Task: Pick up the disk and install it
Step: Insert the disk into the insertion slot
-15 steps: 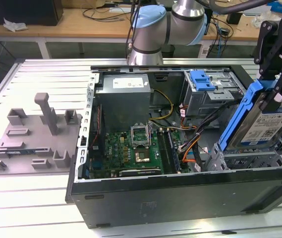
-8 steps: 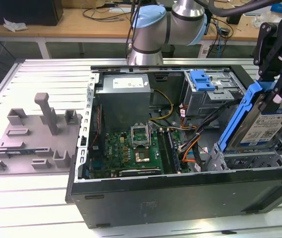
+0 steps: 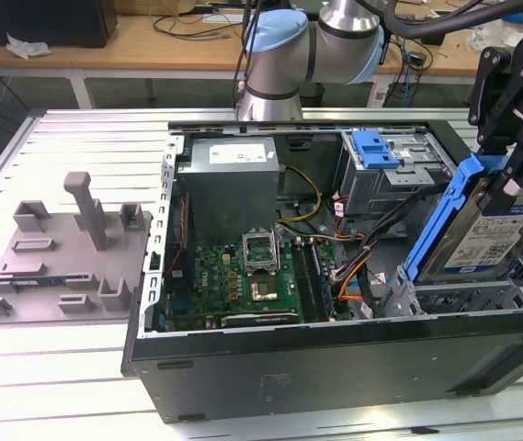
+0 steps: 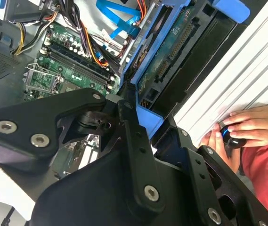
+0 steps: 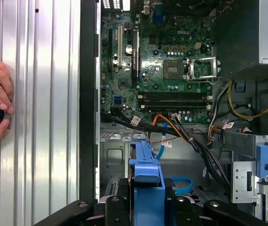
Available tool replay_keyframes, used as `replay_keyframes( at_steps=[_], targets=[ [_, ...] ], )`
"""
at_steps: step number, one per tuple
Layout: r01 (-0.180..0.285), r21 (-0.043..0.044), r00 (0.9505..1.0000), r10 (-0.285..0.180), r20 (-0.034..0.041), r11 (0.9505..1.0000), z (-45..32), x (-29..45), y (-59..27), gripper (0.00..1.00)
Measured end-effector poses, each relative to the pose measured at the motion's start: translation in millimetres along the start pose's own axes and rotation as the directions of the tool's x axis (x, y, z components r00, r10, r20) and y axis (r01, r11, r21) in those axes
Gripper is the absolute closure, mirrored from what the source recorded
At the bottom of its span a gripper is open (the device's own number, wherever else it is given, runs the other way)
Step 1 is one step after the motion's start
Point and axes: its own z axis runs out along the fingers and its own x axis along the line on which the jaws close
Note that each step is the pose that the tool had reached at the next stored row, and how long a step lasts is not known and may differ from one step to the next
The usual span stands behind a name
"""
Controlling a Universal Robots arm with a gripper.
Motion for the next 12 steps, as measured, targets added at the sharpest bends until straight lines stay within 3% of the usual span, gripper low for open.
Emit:
replay_keyframes(
  at_steps=[12],
  targets=[
    [-0.003, 0.0000, 1.0000, 0.003, 0.0001, 1.0000, 5.6, 0.0, -0.1, 0.64]
  ],
)
